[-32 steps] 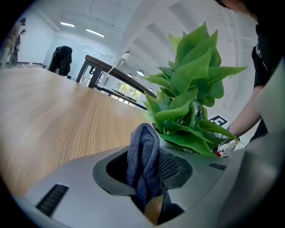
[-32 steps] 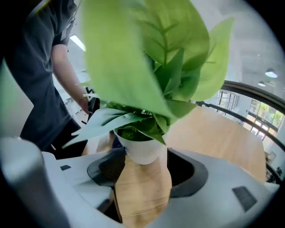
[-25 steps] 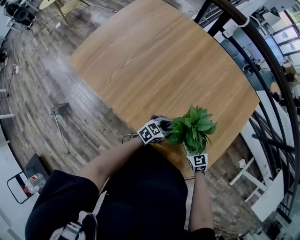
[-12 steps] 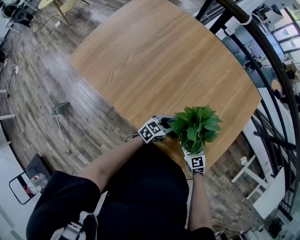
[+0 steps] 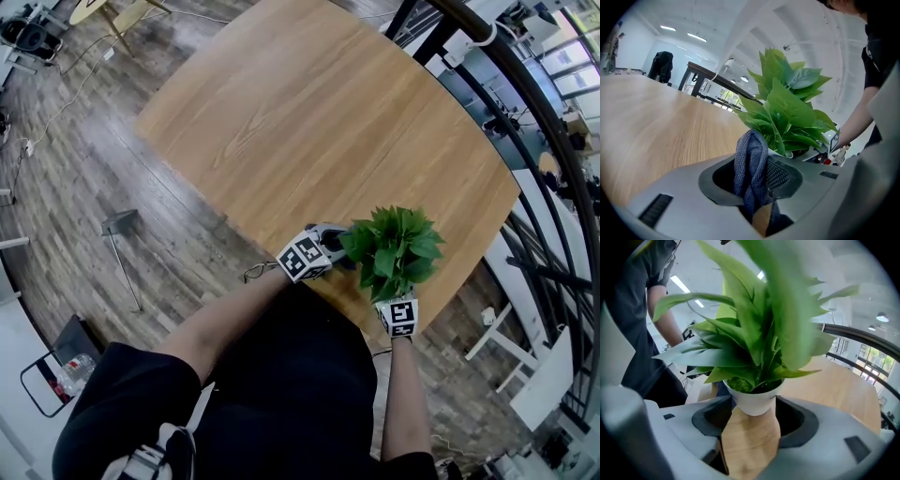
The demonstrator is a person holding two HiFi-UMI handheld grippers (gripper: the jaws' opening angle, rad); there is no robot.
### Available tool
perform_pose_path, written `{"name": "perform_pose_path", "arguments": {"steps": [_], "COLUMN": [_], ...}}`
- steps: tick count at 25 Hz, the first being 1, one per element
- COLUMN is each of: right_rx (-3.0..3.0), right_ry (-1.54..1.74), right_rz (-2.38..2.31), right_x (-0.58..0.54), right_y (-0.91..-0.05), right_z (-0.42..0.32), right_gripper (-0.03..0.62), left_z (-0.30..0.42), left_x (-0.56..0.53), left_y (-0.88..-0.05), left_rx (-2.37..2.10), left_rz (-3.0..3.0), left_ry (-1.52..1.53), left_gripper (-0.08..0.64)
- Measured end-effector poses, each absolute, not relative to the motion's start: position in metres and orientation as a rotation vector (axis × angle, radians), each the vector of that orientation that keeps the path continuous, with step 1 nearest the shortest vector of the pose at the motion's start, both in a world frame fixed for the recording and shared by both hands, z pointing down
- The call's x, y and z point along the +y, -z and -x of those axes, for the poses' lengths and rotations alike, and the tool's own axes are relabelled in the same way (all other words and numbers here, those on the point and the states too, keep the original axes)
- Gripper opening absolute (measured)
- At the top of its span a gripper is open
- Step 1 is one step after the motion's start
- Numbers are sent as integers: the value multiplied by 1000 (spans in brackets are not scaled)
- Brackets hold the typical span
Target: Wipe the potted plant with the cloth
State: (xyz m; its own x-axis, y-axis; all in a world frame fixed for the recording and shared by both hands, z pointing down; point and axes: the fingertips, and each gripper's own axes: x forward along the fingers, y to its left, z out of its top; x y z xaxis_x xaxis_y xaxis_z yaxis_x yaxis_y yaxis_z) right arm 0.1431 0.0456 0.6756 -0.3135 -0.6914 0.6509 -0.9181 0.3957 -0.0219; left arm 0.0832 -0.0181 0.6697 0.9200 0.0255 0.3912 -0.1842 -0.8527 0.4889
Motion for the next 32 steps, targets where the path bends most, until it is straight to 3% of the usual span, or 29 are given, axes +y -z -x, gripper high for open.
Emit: {"name": "perform_pose_path", "arguments": {"steps": [17,28,29,31,32], "right_rx": [-1958,-2133,-2169,-2226,-2232], "right_ry": [-746,-635,-601,-499,-443], "right_rz": [-1738,-2213,-2232,-2277,-2303], "right_x": [72,132,138,147,150], "right_y": [-675,-538,-520,-478,-457], "right_z": [-141,-130,-123,-112,-110], "right_gripper": [273,262,237,28,28], "left_z": [-59,-49,-43,-36,-37], "left_x": [57,72,74,75,74], "left_y": [-640,-499,-488,-464,-450], "left_rx": [128,201,184,155,148], "left_rz": [-2476,-2617,-2639,-2683,-2705], "left_ry": [-429,-170,-152,-123,-99], "left_gripper": [130,130,130,130,130]}}
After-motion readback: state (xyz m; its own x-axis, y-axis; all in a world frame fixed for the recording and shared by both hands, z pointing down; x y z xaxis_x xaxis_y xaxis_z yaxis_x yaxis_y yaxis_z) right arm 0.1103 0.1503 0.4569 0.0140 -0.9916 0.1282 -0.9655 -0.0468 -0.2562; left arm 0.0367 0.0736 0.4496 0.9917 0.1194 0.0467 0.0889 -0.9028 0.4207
